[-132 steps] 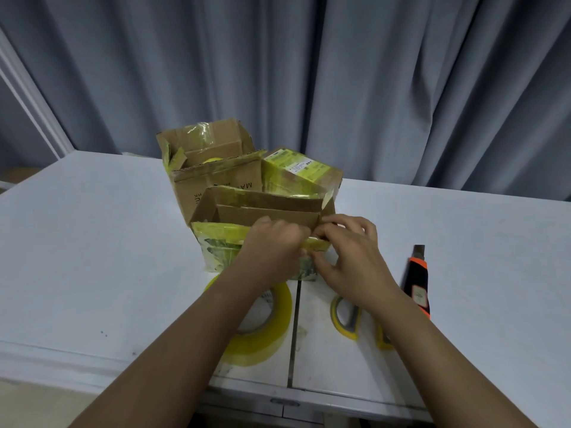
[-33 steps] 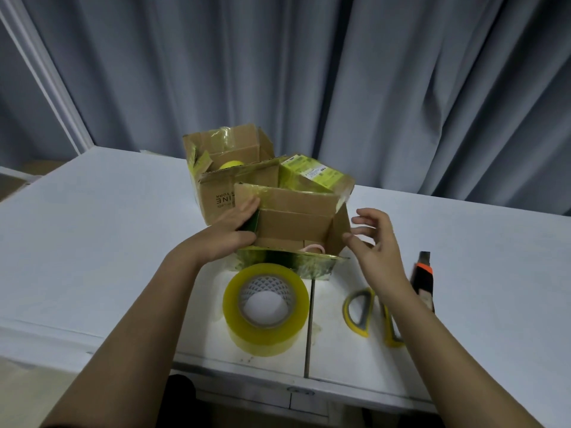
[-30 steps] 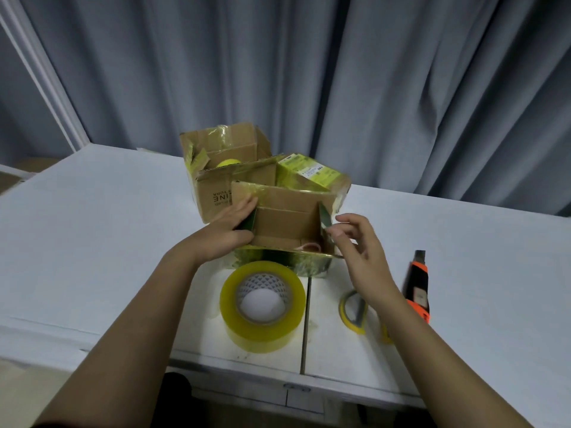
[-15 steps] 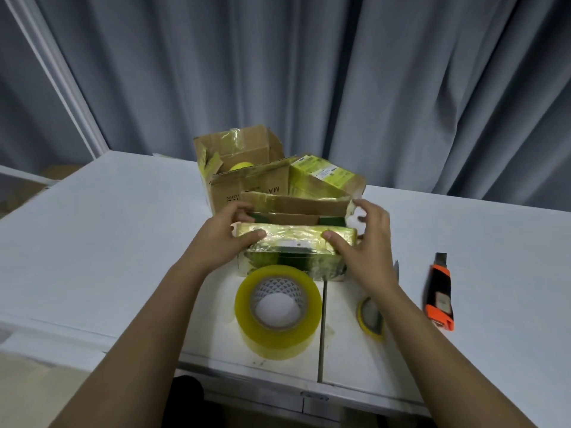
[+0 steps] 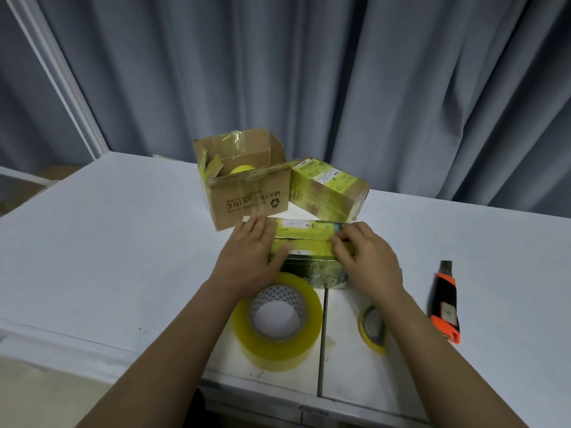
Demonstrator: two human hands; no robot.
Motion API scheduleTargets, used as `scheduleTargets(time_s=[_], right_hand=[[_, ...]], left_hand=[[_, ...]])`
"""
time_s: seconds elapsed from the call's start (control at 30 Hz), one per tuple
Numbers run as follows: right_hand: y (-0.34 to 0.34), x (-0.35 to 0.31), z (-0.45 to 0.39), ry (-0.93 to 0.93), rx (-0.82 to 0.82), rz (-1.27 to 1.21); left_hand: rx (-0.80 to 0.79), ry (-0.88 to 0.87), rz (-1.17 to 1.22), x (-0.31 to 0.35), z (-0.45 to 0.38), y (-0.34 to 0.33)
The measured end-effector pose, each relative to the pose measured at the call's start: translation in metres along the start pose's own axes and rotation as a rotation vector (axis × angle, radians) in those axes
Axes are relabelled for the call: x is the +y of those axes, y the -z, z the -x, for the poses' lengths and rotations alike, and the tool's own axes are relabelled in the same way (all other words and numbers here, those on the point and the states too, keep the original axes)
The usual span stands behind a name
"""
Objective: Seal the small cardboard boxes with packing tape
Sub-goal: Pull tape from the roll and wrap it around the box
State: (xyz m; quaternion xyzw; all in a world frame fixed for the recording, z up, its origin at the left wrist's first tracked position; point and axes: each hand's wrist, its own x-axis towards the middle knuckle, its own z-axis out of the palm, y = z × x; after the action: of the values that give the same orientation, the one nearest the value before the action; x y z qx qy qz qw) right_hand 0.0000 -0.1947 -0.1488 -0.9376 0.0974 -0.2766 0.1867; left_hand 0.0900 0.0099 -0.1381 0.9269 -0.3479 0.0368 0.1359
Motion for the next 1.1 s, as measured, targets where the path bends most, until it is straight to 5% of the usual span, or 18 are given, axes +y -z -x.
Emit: scheduleTargets(time_s=[0.17,0.3,0.4,0.6,0.7,0.9,1.1], right_hand=[[0.008,0.009,0.009,-0.185,-0.082,-0.304],[0.019,0.01,0.018,-0.182,-0.352,-0.079],[0.022,-0.001,0.025,-0.214,-0.356,0.113],[0.045,-0.002,0.046,-0.114,-0.15,-0.047],[0.054,-0.012,0.057,0.017,-0.042,-0.103],[0.03,-0.046,0.089,0.31,-0.411,-0.145],[0.017,-0.06,0.099,0.334,-0.445,-0.126]], left_hand=[[-0.08,-0.004,-0.05,-0.007,0.001,-0.002],[-0.059,-0.013,-0.031,-0.007,0.001,-0.004],[-0.056,-0.013,0.036,-0.007,0.003,-0.004],[-0.112,0.026,0.122,-0.009,-0.001,0.0],[-0.017,0.056,0.071,-0.004,0.004,-0.003],[0.041,0.058,0.179,0.006,0.011,0.007],[0.151,0.015,0.374,-0.001,0.052,0.023]])
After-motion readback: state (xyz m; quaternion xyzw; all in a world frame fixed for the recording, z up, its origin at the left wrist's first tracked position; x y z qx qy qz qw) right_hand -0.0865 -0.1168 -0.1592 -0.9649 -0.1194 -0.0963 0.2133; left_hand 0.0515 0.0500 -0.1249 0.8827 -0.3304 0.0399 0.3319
